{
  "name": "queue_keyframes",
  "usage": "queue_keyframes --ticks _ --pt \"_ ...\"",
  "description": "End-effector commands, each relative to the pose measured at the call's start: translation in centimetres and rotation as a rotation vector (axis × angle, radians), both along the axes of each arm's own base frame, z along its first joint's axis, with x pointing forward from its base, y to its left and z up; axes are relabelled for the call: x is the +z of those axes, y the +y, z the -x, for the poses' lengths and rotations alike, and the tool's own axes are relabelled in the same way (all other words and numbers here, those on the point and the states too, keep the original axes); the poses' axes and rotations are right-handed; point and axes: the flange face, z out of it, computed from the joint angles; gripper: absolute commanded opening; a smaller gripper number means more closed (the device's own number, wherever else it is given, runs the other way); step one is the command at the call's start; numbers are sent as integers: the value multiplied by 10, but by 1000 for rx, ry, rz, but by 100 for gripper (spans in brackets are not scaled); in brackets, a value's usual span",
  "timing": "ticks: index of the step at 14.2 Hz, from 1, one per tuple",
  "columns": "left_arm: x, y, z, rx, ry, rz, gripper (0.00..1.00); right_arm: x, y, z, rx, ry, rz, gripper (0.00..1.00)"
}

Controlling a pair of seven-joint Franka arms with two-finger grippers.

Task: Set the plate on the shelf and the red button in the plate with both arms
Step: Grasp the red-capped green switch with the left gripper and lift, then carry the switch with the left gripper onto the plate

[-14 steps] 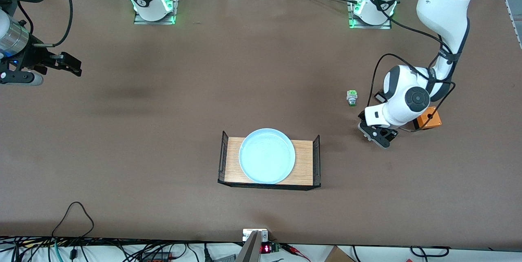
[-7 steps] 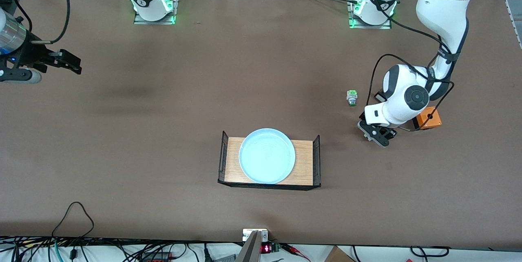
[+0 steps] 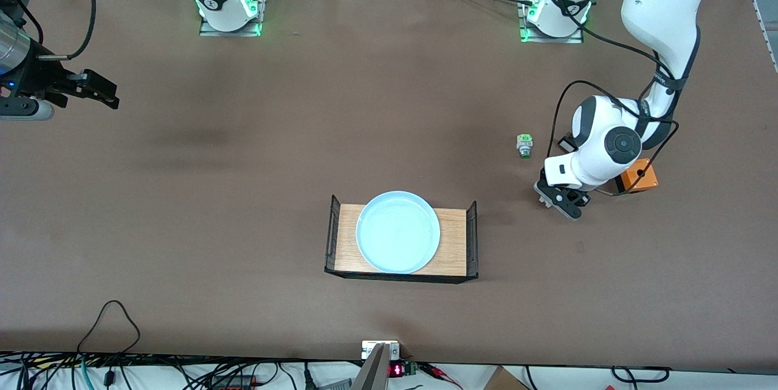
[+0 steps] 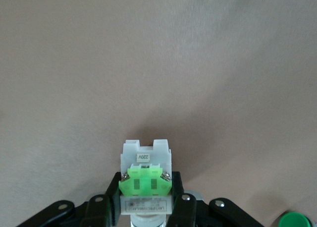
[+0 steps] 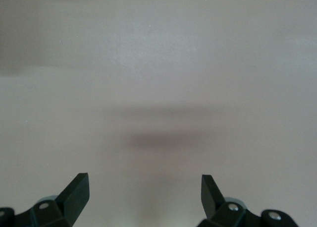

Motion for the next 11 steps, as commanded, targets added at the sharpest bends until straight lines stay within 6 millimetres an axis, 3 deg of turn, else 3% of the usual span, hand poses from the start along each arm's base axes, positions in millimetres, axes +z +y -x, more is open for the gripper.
queue_keyframes --ticks 1,3,6,8,9,10,11 --pt "60 -6 -14 -14 6 -9 26 5 -5 3 -5 22 -5 100" --pt "101 -13 -34 43 37 -4 26 3 -6 5 -10 43 -5 100" --pt "175 -63 -52 216 101 11 26 4 -8 5 -12 42 -10 100" --pt "219 -101 -49 316 131 20 26 4 -6 6 -9 40 -10 100" --pt "261 -133 -40 410 149 25 26 4 -6 6 -9 42 -10 100" --pt "283 -156 -38 484 130 53 29 5 -6 5 -9 37 -10 100" --pt "291 -170 -34 507 132 78 29 4 -6 5 -9 34 -10 100"
